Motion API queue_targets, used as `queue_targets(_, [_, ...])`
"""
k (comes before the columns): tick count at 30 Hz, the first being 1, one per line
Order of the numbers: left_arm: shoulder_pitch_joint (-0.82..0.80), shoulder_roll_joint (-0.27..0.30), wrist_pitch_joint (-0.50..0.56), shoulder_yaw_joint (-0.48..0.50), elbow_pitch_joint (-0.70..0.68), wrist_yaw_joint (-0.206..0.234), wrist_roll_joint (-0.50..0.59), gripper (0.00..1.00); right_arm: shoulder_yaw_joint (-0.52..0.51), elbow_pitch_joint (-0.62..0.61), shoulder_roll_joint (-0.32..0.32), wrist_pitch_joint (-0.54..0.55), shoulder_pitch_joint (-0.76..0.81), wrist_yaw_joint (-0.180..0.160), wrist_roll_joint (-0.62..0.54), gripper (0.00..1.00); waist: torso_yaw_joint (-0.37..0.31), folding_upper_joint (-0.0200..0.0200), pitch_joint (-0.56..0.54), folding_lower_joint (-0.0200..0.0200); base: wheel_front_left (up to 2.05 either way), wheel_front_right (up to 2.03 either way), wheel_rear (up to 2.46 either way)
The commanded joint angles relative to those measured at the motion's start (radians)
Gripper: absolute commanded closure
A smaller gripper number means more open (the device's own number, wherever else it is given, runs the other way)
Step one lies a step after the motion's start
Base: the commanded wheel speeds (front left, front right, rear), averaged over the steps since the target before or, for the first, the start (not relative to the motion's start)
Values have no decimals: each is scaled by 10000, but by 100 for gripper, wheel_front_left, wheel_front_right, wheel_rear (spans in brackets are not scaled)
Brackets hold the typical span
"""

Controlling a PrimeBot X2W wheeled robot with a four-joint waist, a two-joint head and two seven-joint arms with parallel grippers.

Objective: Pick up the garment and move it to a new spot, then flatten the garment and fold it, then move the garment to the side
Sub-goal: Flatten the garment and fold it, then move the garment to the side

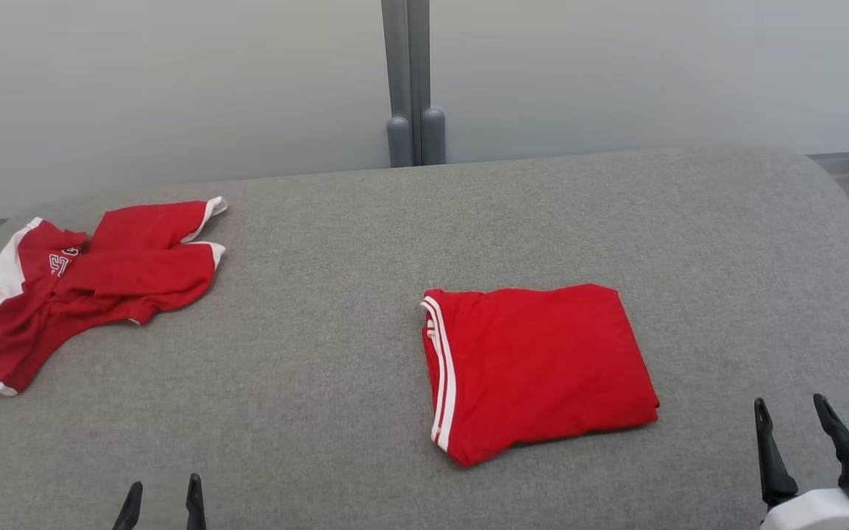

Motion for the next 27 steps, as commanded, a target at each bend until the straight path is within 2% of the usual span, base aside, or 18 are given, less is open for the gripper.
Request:
queue_targets(1, [137, -14, -28, 98, -104, -76, 91, 0, -82, 116, -5, -27, 142, -11, 52, 0, 68, 0, -61, 1, 0, 0, 0])
queue_targets(14, [-29, -177, -26, 122, -383, -230, 262, 0, -18, 424, 32, -27, -87, -11, 271, 0, 105, 0, -18, 1, 0, 0, 0])
queue_targets(19, [25, -198, -26, 176, -479, -237, 245, 0, 112, 914, 71, -20, -783, -13, 1330, 0, 13, 0, 3, 1, 0, 0, 0])
queue_targets(21, [71, -214, -26, 145, -511, -244, 217, 0, 451, 1089, -147, 548, -1402, -13, 1867, 0, -44, 0, 58, 1, 0, 0, 0])
queue_targets(25, [-158, -211, -28, -34, -526, -246, 224, 0, 2026, 962, -939, 3129, -2567, -8, 3291, 0, -41, 0, 305, 1, 0, 0, 0])
queue_targets(26, [-158, -211, -28, -34, -526, -246, 224, 0, 2026, 962, -939, 3129, -2567, -8, 3291, 0, -41, 0, 305, 1, 0, 0, 0])
queue_targets(27, [-245, -213, -28, -73, -534, -247, 220, 0, 2291, 851, -1122, 3772, -2893, -8, 3759, 0, -31, 0, 381, 1, 0, 0, 0])
